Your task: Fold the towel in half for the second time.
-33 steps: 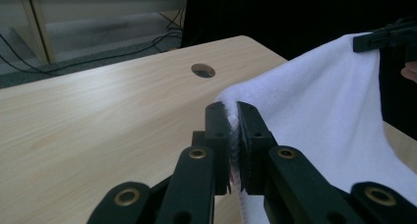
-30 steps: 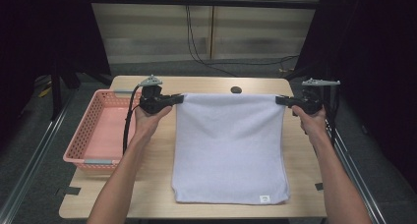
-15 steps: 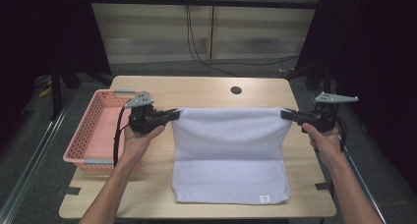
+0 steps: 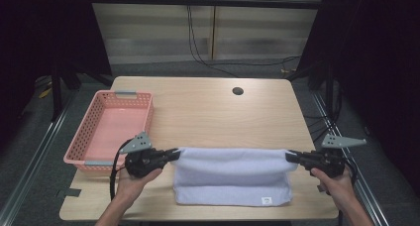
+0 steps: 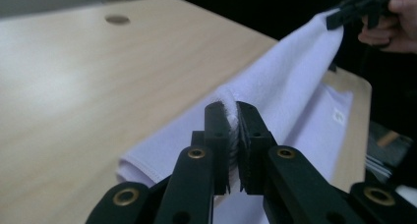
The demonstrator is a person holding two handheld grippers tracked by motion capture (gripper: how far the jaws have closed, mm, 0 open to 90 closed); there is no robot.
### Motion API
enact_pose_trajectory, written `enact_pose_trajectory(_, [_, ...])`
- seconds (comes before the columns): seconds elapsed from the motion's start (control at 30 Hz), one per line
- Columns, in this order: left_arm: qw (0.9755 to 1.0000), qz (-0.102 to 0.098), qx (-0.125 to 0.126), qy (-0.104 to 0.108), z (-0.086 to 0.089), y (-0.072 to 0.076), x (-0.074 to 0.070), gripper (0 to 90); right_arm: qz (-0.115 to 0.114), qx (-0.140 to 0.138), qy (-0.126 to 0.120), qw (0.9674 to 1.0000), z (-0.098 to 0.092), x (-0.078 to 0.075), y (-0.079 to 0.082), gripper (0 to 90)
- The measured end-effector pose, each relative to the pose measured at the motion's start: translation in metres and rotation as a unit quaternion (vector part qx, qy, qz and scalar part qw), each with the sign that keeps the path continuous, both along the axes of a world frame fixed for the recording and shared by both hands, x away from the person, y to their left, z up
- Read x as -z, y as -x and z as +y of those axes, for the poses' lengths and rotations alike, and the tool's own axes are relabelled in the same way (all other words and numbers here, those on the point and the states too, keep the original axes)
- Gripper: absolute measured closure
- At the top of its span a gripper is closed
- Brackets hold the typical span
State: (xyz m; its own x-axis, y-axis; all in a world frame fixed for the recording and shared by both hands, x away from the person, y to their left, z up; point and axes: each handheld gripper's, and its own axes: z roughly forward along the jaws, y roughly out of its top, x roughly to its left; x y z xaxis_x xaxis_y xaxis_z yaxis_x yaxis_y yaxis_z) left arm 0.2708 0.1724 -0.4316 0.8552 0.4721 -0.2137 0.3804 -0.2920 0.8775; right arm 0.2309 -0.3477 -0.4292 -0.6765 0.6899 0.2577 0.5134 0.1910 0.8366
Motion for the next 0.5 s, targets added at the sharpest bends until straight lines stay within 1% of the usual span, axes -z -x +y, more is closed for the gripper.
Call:
enact_pose_trajectory(0.03, [0.9999, 0.011, 0.002, -0.001, 0.002, 0.003, 0.005, 85.0, 0.004, -0.003, 0.008, 1.0, 0.0, 0.004, 0.004, 82.1])
enact_pose_trajectory(0.1, [0.9996, 0.028, 0.008, -0.006, 0.005, 0.009, 0.017, 84.7, 0.013, -0.012, 0.009, 0.9998, 0.0, 0.013, 0.013, 81.4])
enact_pose_trajectory(0.13, [0.9986, 0.05, 0.013, -0.007, 0.006, 0.011, 0.023, 84.5, 0.019, -0.014, 0.016, 0.9996, 0.0, 0.018, 0.018, 81.0])
enact_pose_trajectory(0.17, [0.9979, 0.06, 0.018, -0.016, 0.006, 0.014, 0.029, 84.4, 0.021, -0.015, 0.018, 0.9995, 0.0, 0.022, 0.021, 80.6])
enact_pose_trajectory(0.2, [0.9972, 0.064, 0.025, -0.03, 0.005, 0.016, 0.033, 84.4, 0.026, -0.018, 0.015, 0.9994, -0.001, 0.026, 0.024, 80.0])
enact_pose_trajectory(0.23, [0.9965, 0.067, 0.03, -0.041, 0.005, 0.018, 0.036, 84.4, 0.031, -0.02, 0.016, 0.9992, -0.001, 0.03, 0.026, 79.1])
enact_pose_trajectory(0.3, [0.9958, 0.071, 0.045, -0.035, 0.006, 0.022, 0.036, 84.2, 0.041, -0.021, 0.024, 0.9987, 0.0, 0.034, 0.032, 78.2])
enact_pose_trajectory(0.33, [0.9954, 0.07, 0.05, -0.042, 0.006, 0.024, 0.036, 84.2, 0.042, -0.023, 0.025, 0.9985, 0.0, 0.034, 0.036, 77.3])
enact_pose_trajectory(0.37, [0.9951, 0.075, 0.051, -0.04, 0.007, 0.026, 0.038, 83.9, 0.041, -0.022, 0.031, 0.9984, -0.001, 0.034, 0.039, 76.1])
enact_pose_trajectory(0.4, [0.9942, 0.084, 0.057, -0.034, 0.008, 0.028, 0.039, 83.2, 0.044, -0.023, 0.037, 0.9981, -0.002, 0.034, 0.042, 75.3])
enact_pose_trajectory(0.43, [0.9936, 0.085, 0.064, -0.039, 0.008, 0.031, 0.039, 81.8, 0.043, -0.019, 0.039, 0.9981, -0.002, 0.034, 0.047, 73.6])
enact_pose_trajectory(0.47, [0.9935, 0.085, 0.061, -0.046, 0.008, 0.033, 0.039, 78.3, 0.044, -0.011, 0.04, 0.9981, -0.002, 0.034, 0.051, 71.8])
enact_pose_trajectory(0.5, [0.9932, 0.089, 0.06, -0.045, 0.008, 0.033, 0.038, 72.7, 0.046, -0.007, 0.045, 0.9979, -0.002, 0.034, 0.054, 69.8])
